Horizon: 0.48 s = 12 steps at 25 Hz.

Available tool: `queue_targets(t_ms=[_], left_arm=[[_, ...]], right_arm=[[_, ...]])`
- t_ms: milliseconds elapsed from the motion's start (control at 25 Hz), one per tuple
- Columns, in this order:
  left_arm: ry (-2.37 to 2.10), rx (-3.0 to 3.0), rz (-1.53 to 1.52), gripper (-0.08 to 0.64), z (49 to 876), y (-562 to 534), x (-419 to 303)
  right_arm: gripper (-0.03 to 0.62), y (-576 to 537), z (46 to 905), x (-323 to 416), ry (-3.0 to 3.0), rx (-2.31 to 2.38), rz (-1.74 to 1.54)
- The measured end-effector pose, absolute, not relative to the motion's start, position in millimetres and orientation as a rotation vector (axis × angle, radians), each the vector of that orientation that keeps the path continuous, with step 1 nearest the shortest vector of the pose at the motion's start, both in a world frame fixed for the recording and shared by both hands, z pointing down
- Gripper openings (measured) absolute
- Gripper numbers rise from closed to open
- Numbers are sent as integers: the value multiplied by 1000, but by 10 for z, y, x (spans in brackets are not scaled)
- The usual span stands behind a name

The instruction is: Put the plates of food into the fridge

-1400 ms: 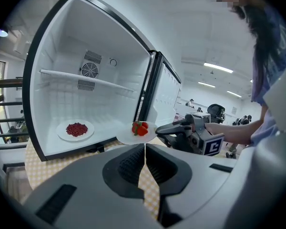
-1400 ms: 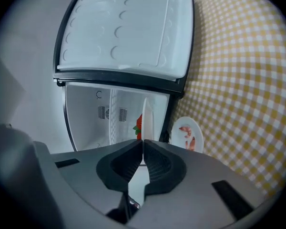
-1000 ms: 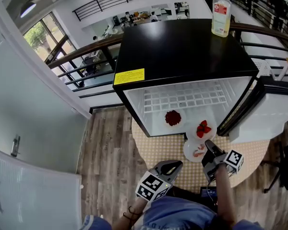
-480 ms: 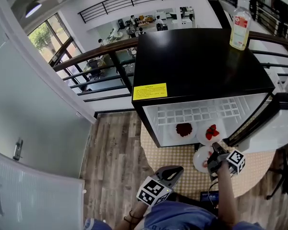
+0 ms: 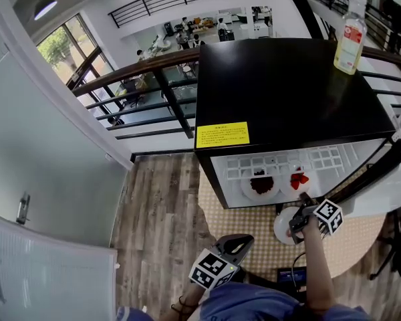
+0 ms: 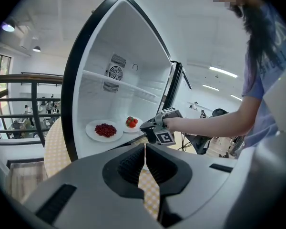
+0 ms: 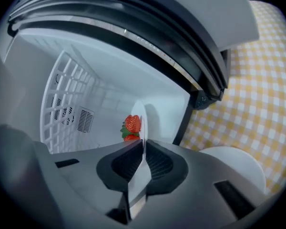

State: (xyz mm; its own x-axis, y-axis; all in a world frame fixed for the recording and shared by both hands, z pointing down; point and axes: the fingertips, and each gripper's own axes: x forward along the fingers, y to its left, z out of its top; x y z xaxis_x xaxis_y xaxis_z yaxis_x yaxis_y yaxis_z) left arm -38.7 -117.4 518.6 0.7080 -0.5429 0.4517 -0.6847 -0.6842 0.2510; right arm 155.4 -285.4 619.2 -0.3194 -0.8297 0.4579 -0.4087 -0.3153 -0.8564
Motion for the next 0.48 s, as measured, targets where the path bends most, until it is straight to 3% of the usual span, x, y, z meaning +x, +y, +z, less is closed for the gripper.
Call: queue_targets(t_ms=[240, 480], left_arm=[[-961, 2501, 485, 20, 5210, -1192, -469], [-979, 2482, 492, 20, 5238, -1209, -522]], right_arm=[[36, -3059, 6198, 1589, 1735, -1760, -1575], [100, -3123, 6215, 1571, 2021, -2011, -1407]])
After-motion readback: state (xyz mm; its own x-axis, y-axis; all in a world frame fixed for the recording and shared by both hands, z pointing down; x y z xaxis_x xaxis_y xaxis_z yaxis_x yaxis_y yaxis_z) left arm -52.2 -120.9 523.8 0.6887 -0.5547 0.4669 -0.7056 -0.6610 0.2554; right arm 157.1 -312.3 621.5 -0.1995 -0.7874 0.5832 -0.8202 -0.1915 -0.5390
